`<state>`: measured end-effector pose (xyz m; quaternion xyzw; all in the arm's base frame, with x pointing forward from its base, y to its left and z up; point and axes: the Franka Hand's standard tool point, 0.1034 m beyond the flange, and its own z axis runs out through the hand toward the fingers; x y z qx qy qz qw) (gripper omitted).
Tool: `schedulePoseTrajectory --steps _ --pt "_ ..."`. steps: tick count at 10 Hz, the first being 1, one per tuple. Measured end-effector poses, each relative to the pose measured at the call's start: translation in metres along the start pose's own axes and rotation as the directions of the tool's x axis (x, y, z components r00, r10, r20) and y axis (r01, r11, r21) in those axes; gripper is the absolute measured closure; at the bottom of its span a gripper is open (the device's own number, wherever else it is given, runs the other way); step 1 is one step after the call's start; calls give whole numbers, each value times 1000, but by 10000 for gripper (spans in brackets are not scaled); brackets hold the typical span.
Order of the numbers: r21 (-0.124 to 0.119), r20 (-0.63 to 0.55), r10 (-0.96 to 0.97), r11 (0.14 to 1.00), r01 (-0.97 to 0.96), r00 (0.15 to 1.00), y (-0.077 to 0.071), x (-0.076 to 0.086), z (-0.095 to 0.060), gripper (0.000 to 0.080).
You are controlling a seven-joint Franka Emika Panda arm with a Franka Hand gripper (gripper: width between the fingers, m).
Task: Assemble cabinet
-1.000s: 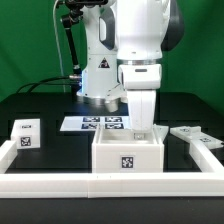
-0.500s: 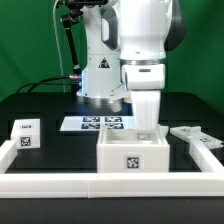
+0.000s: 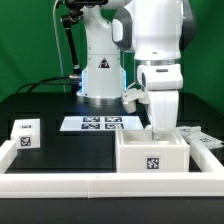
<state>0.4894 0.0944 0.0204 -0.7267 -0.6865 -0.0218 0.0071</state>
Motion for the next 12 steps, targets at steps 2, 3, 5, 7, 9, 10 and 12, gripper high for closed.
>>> schedulePoseTrajectory --steps 2,3,5,7,9,10,12 --pt "-2 -1 7 1000 -7 1000 7 15 1 762" --pt "-4 -2 3 1000 -3 1000 11 19 1 762" --pt "-13 -6 3 1000 -3 1000 19 21 1 762" --pt "0 -1 5 1000 -5 1000 22 22 1 762" --pt "16 7 10 1000 -11 1000 24 22 1 762" --pt "15 7 23 1000 -24 1000 24 22 1 762" --pt "9 8 51 999 -51 999 23 21 -3 762"
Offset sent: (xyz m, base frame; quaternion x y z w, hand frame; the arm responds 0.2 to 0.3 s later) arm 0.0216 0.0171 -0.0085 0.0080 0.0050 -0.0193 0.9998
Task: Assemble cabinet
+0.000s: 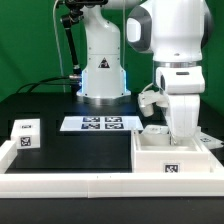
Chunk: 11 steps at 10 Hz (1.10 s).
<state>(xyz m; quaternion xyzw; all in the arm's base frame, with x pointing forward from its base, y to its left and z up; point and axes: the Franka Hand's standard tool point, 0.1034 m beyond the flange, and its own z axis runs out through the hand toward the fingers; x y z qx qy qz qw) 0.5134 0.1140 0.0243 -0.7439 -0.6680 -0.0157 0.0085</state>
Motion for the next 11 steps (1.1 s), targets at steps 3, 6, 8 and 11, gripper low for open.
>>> schedulePoseTrajectory --steps 3,6,8,11 --pt "-60 -18 45 997 -46 999 -4 -5 -22 484" --pt "-77 -14 68 995 -69 998 -25 -11 -42 132" --pt "-80 -14 67 994 -68 998 -40 -8 -50 41" --pt "-77 -13 71 994 -72 997 -40 -10 -48 2"
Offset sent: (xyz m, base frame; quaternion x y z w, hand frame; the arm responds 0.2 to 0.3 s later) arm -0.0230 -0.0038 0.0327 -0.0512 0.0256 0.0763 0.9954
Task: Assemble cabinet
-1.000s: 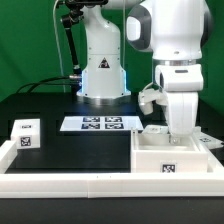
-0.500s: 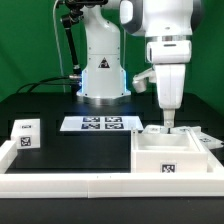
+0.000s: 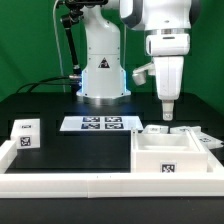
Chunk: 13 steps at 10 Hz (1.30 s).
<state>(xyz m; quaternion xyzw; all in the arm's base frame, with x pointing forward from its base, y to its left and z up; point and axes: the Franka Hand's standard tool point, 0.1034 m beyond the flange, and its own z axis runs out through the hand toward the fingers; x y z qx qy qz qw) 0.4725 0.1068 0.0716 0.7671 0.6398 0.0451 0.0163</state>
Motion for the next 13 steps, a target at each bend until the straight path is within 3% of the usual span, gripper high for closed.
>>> schedulePoseTrajectory --steps 1,2,3,6,7,8,11,13 --pt "1 0 -5 1000 5 1000 0 -1 1 2" --pt "-37 -17 -168 985 167 986 2 -7 2 2" --pt "-54 -27 -227 973 225 974 -6 -8 6 2" --pt "-54 -34 -301 953 299 953 -23 24 9 2" --pt "-35 -29 -308 951 307 951 -28 37 12 2" --pt "-34 -31 -314 949 313 949 -29 44 13 2" --pt "-33 -30 -303 953 302 952 -28 39 14 2" --pt "-26 -32 -342 940 341 939 -35 48 18 2"
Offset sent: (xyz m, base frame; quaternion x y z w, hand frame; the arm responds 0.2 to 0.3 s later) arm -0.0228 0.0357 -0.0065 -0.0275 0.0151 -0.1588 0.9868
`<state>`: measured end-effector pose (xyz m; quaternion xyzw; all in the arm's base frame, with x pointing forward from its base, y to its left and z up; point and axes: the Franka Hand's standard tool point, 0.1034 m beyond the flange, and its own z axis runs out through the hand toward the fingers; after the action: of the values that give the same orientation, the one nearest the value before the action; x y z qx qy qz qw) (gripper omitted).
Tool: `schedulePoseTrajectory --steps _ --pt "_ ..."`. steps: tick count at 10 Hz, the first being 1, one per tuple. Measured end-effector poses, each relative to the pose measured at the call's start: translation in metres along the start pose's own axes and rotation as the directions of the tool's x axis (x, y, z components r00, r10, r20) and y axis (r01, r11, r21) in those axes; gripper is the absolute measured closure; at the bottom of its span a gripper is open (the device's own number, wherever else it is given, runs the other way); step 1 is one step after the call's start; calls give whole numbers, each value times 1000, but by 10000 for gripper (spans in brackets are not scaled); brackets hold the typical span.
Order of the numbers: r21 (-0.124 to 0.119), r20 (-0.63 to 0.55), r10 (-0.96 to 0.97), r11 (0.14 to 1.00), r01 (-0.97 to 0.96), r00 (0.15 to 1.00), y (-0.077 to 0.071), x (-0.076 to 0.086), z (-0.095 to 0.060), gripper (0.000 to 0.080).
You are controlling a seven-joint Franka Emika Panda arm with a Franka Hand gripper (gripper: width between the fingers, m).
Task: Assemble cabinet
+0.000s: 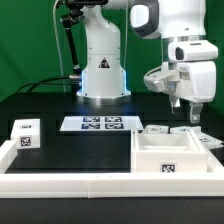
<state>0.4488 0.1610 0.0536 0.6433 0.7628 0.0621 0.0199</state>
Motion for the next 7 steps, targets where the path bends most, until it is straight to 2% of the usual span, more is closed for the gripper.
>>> schedulePoseTrajectory --steps 3,7 --pt "17 -9 -35 999 35 999 -8 18 8 2" --pt "63 -18 -29 998 30 999 -24 23 28 2"
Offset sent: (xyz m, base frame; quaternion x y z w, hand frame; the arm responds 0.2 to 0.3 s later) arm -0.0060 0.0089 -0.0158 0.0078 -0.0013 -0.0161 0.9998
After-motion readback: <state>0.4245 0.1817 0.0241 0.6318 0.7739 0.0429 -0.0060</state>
